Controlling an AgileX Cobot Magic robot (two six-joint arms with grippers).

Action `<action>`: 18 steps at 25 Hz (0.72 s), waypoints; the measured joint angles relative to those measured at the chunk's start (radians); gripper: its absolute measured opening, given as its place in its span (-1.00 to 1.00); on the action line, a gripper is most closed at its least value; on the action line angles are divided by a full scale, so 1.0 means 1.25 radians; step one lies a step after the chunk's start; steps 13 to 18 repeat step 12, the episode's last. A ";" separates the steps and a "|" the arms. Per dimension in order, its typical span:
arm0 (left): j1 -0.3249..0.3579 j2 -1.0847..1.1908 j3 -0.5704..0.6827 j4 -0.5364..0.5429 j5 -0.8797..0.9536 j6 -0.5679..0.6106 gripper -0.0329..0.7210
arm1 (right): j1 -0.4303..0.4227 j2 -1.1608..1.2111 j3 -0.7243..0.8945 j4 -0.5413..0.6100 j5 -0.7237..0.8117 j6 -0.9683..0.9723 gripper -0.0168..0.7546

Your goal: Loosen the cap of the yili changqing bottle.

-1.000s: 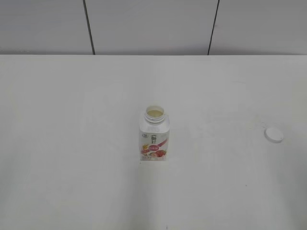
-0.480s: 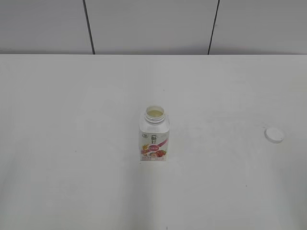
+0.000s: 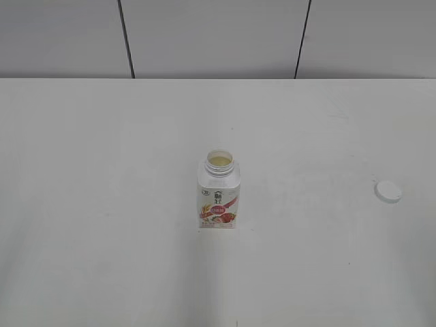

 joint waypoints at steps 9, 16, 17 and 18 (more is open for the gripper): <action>0.000 0.000 0.001 -0.001 0.000 0.000 0.44 | 0.000 0.000 0.000 0.004 0.000 0.001 0.42; 0.000 0.000 0.001 -0.001 0.000 0.000 0.44 | 0.000 0.000 0.000 0.004 0.000 0.001 0.42; 0.000 0.000 0.001 -0.001 0.000 0.000 0.44 | 0.000 0.000 0.000 0.004 0.000 0.001 0.42; 0.000 0.000 0.001 -0.001 0.000 0.000 0.44 | 0.000 0.000 0.000 0.004 0.000 0.001 0.42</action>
